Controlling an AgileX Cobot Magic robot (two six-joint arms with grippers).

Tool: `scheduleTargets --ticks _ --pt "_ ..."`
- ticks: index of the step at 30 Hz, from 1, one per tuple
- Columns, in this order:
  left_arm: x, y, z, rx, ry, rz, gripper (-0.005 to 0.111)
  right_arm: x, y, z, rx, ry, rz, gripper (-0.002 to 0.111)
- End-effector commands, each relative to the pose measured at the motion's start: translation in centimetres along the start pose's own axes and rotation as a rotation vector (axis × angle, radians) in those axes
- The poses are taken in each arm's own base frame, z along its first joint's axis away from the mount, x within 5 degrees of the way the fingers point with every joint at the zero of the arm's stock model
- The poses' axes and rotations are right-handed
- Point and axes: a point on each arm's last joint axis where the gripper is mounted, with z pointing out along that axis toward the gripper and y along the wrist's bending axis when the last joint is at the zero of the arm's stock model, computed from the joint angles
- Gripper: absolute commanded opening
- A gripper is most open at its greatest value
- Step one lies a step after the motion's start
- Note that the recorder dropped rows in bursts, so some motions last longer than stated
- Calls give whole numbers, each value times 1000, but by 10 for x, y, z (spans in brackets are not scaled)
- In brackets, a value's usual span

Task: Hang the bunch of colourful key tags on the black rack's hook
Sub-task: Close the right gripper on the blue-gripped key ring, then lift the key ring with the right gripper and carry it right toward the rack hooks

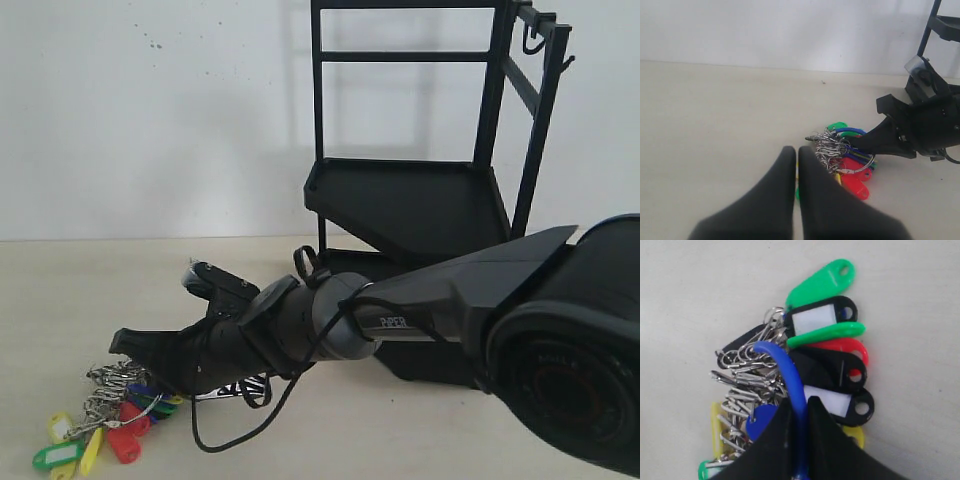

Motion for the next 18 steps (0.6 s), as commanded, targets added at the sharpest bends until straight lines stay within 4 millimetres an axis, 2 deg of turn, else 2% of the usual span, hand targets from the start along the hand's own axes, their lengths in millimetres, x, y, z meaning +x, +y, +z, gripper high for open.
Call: scheduleTargets --ticks 1,5,8,13,18 --pt "0 0 0 -1 -7 8 4 -4 6 -4 -14 -7 -30 0" --pt "0 0 0 -1 -7 8 4 -10 20 -18 -39 -4 -115 0" --pt "0 0 0 -1 -7 8 4 -18 35 -36 -53 -21 -207 0" --pt "0 0 0 -1 -7 8 4 -38 49 -80 -44 -78 -292 0" --pt "0 0 0 -1 -7 8 4 -40 63 -119 -43 -100 -384 0"
